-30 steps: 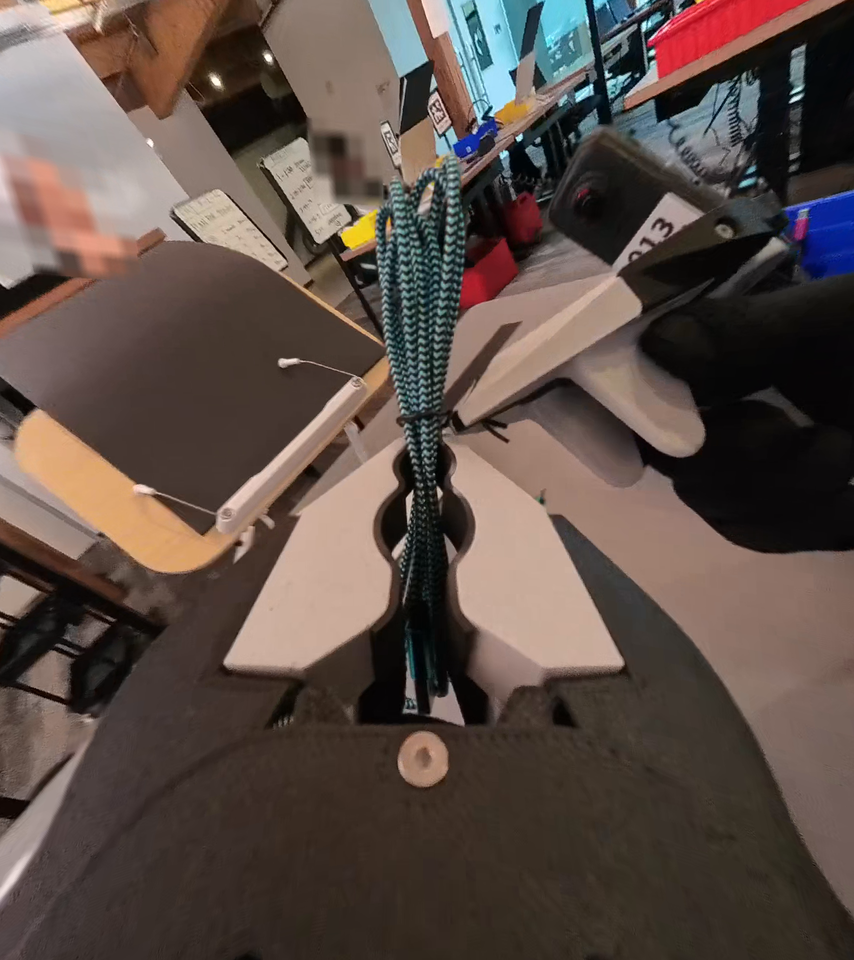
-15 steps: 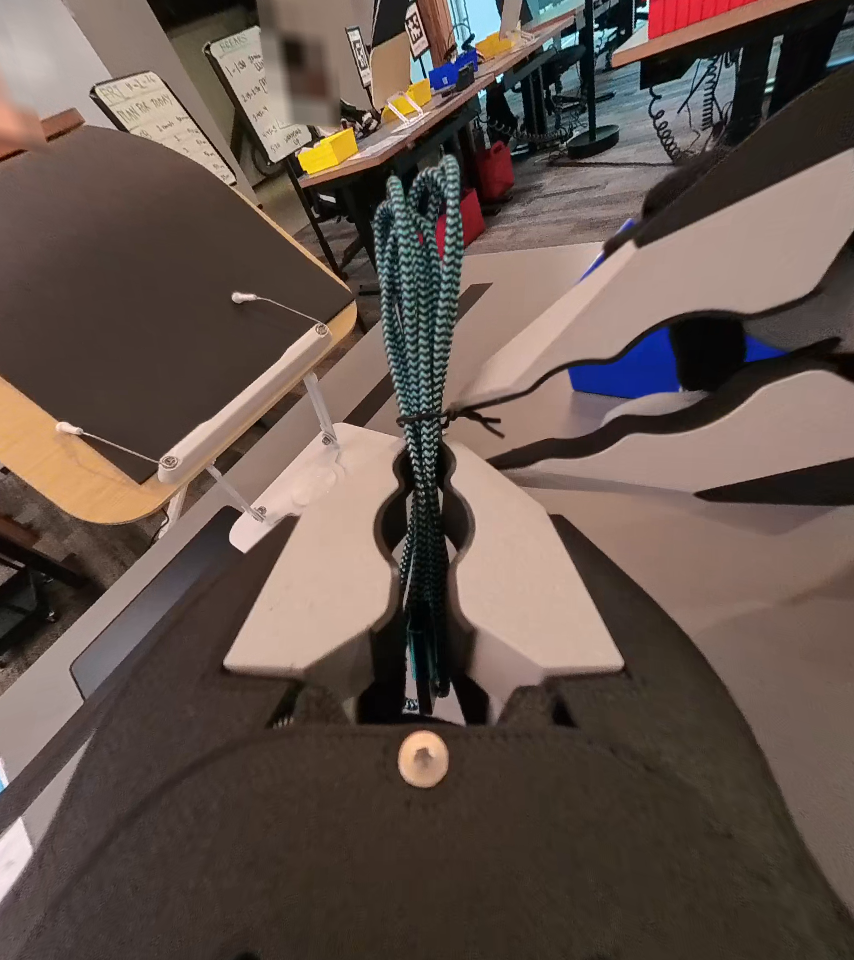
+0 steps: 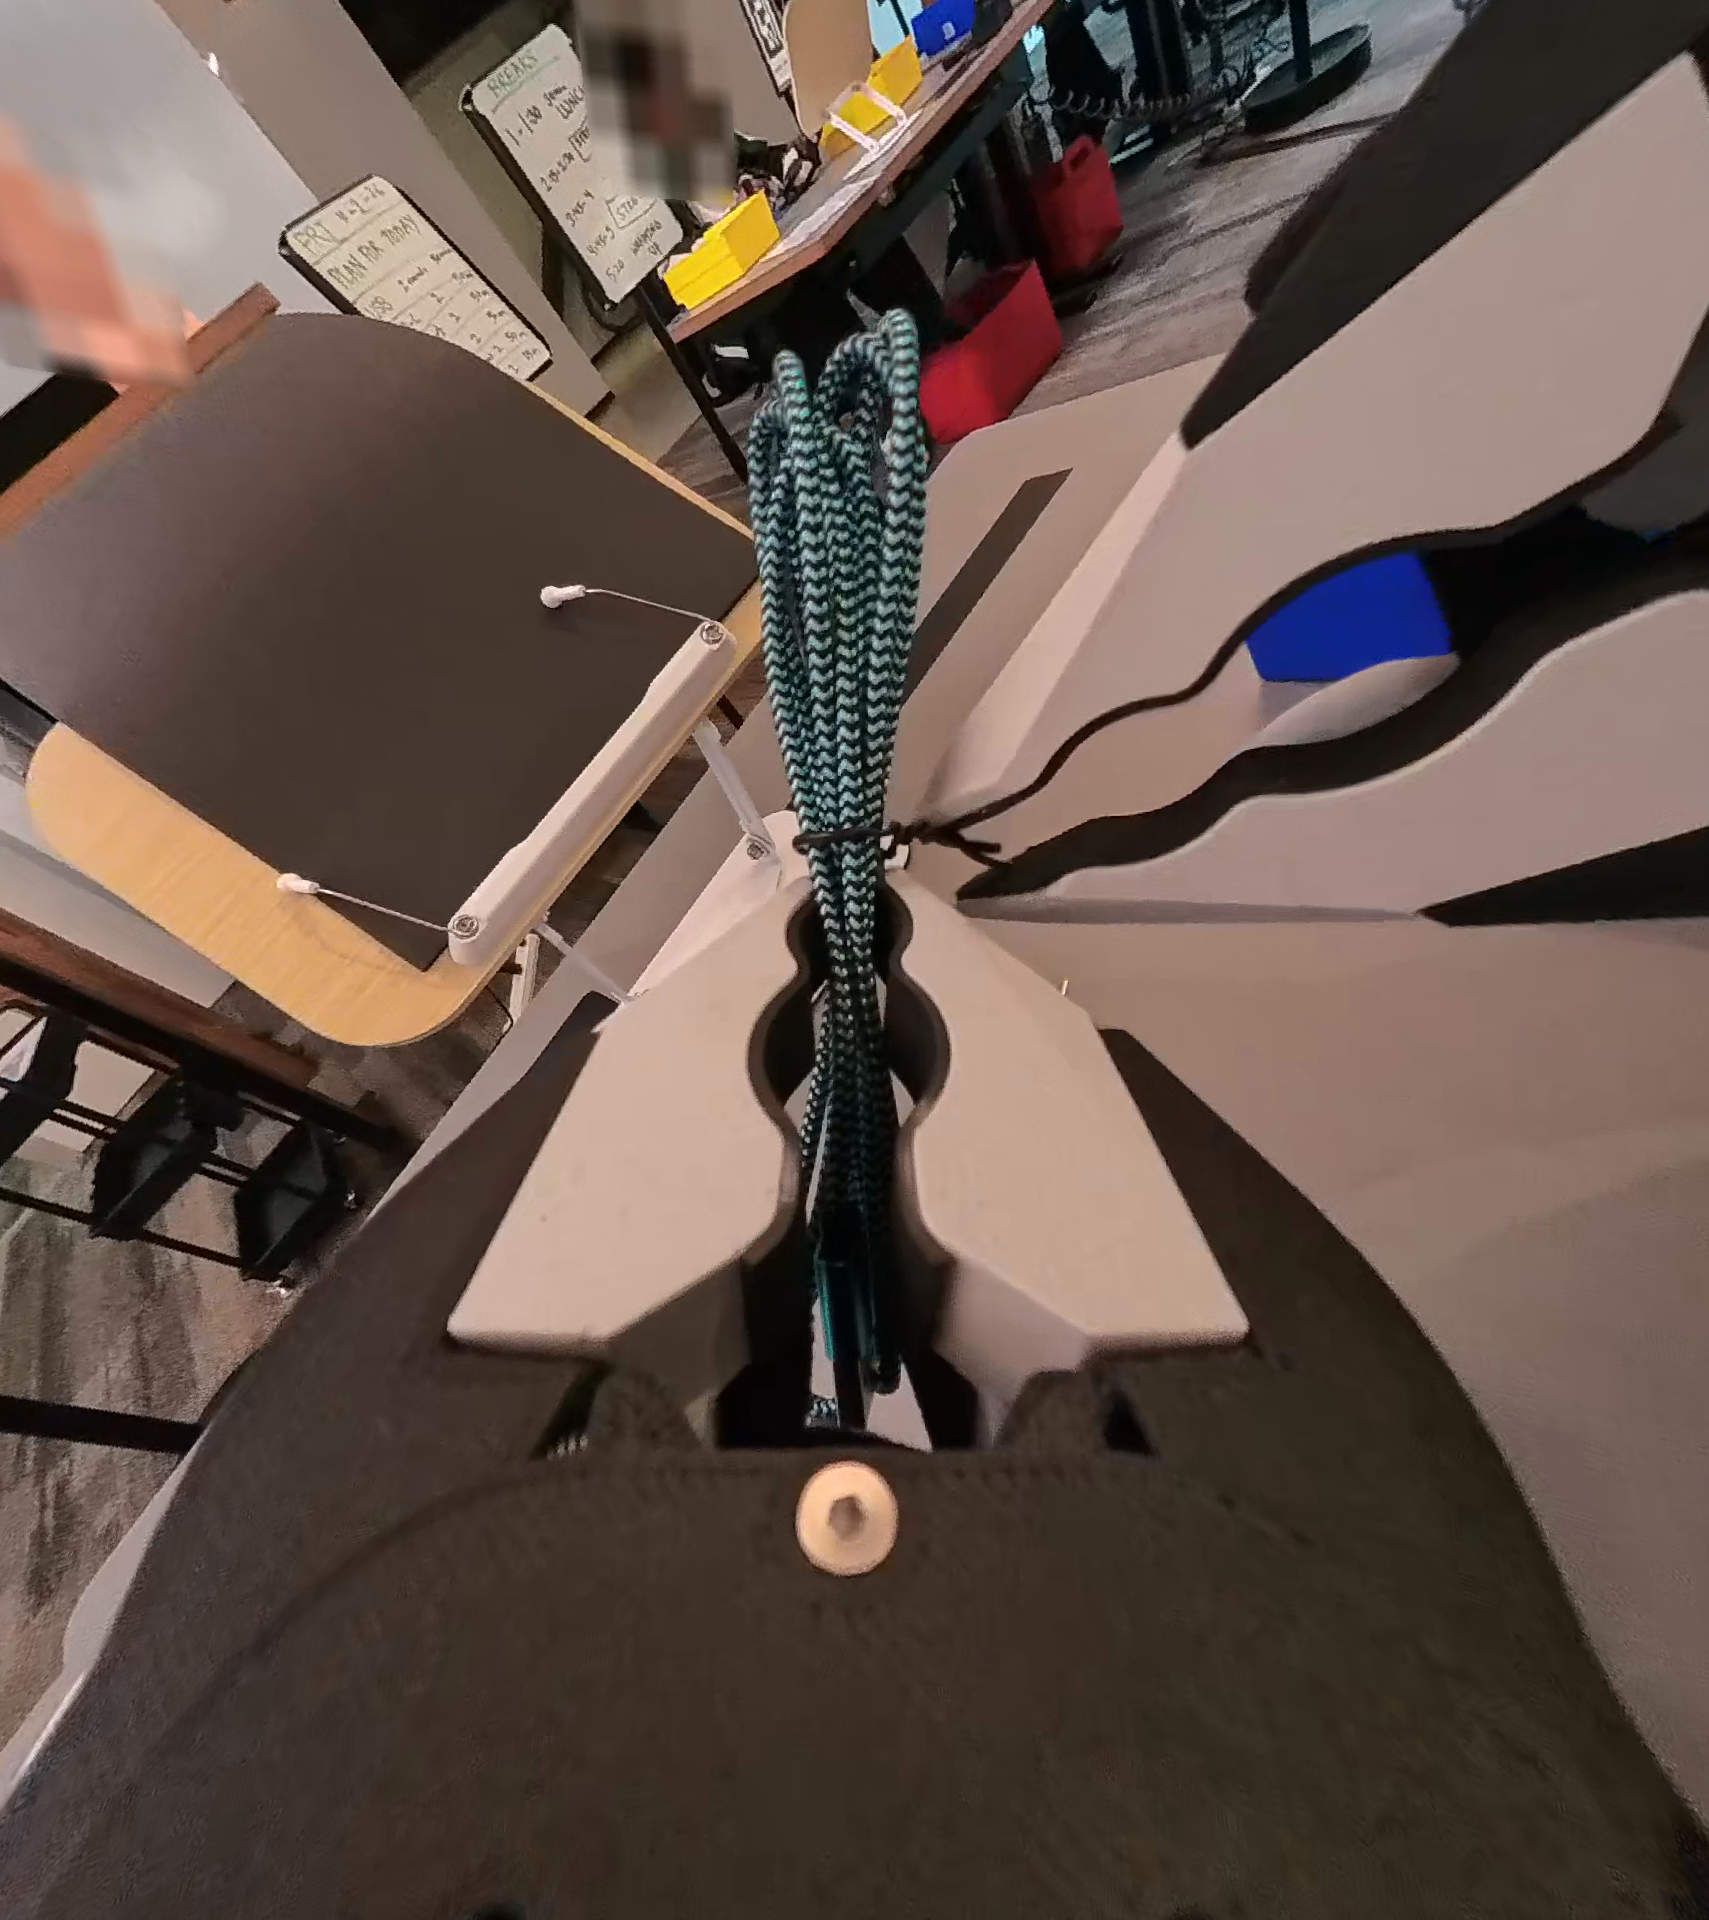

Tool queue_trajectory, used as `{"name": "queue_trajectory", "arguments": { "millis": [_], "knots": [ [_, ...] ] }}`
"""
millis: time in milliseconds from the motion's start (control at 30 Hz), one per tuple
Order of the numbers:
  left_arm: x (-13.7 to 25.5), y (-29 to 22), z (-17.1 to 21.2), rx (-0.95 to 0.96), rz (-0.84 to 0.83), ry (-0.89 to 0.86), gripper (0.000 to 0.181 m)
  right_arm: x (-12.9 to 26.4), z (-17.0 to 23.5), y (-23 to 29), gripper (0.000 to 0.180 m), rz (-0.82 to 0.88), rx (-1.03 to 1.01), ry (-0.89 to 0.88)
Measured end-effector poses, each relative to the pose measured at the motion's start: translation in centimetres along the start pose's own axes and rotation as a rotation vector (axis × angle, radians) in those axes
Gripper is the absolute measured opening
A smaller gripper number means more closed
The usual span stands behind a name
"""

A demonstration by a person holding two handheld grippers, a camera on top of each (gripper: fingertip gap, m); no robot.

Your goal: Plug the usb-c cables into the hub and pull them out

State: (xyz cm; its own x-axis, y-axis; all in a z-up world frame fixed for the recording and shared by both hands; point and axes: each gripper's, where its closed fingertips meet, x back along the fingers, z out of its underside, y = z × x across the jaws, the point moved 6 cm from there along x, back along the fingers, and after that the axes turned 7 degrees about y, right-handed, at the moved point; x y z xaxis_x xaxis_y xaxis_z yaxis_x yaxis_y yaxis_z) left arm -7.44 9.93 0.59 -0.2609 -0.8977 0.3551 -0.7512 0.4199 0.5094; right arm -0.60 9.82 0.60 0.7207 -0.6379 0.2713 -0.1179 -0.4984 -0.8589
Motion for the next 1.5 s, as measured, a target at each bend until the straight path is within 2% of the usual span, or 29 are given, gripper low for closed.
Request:
{"name": "queue_trajectory", "arguments": {
  "millis": [200, 500, 700, 800, 1100, 1200, 1267, 1400, 1500],
  "knots": [
    [0.0, -0.1, -0.1, -0.002, -0.003, -0.009, 0.004, 0.3, 0.2, -0.5, 0.014, -0.082, -0.149, -0.059],
    [-0.2, -0.4, 0.0, 0.012, 0.024, -0.001, 0.004, 0.2, 0.0, 0.1, 0.010, 0.050, 0.019, 0.011],
    [-0.1, -0.5, 0.1, 0.002, 0.021, 0.001, 0.004, 0.3, 0.2, -0.2, 0.009, -0.071, -0.122, -0.026],
    [-0.1, -0.5, 0.0, -0.002, 0.016, -0.005, 0.004, 0.4, 0.2, -0.2, 0.011, -0.082, -0.146, -0.035],
    [-0.2, -1.0, 0.1, 0.001, 0.030, -0.012, 0.004, 0.6, 0.5, -0.5, 0.000, -0.042, -0.130, -0.030],
    [-0.1, -1.0, 0.1, -0.006, 0.014, -0.036, 0.004, 0.5, 0.9, -1.0, 0.000, -0.207, -0.395, -0.113],
    [0.1, -0.9, -0.1, -0.024, -0.013, -0.061, 0.004, 0.5, 1.4, -1.5, 0.000, -0.398, -0.697, -0.224],
    [0.6, -0.9, -1.0, -0.144, -0.160, -0.117, 0.004, -0.4, 2.9, -1.5, 0.000, -0.901, -1.433, -0.584],
    [0.9, -0.9, -1.3, -0.187, -0.247, -0.200, 0.003, -0.5, 2.8, -0.3, 0.000, -1.106, -1.725, -0.842]
  ]
}}
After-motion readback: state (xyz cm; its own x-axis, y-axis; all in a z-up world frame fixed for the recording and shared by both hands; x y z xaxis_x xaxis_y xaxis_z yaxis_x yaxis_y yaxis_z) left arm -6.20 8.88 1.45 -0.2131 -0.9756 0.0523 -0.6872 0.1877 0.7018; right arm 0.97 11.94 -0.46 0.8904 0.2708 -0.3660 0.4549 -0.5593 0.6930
